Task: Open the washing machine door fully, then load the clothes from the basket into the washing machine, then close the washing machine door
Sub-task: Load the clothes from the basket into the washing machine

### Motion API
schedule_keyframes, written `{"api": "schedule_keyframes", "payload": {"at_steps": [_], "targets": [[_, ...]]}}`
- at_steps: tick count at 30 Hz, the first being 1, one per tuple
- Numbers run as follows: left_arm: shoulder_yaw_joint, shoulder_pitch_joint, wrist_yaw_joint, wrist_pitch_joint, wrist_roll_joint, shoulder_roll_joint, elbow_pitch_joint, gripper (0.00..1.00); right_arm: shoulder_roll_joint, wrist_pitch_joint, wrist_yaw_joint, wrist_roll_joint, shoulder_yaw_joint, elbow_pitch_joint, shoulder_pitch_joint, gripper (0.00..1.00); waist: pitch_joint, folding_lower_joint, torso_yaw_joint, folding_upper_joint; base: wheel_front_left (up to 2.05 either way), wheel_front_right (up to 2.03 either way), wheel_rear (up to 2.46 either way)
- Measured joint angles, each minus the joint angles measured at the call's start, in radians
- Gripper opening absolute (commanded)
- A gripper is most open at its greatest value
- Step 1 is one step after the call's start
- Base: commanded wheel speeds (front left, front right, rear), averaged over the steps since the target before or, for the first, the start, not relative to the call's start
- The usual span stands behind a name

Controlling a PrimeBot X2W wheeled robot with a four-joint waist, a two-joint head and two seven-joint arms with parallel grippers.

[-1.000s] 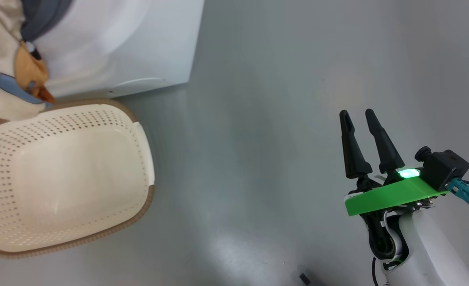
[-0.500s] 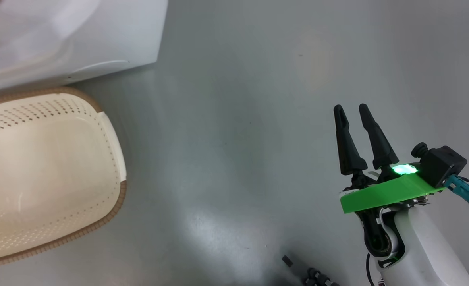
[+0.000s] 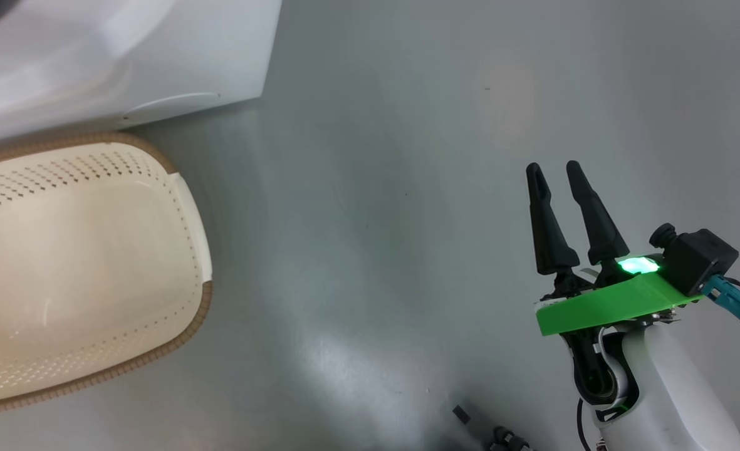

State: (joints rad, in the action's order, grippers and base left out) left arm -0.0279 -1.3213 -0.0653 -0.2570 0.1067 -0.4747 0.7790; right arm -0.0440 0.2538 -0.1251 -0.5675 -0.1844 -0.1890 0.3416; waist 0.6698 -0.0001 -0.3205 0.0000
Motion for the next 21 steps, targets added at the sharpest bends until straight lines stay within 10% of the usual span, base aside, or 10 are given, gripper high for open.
{"api": "schedule_keyframes", "payload": {"at_steps": [2, 21], "targets": [[-0.008, 0.013, -0.006, 0.001, 0.005, 0.008, 0.073, 1.0, 0.0, 0.0, 0.0, 0.002, -0.002, 0.0, 0.0, 1.0, -0.006, 0.0001, 0.002, 0.0, 0.0, 0.0, 0.0], [0.025, 0.019, -0.013, 0.0, 0.043, 0.045, 0.205, 1.0, 0.0, 0.0, 0.0, 0.007, 0.001, -0.009, -0.003, 1.0, -0.067, 0.0, 0.003, 0.0, 0.0, 0.0, 0.0]]}}
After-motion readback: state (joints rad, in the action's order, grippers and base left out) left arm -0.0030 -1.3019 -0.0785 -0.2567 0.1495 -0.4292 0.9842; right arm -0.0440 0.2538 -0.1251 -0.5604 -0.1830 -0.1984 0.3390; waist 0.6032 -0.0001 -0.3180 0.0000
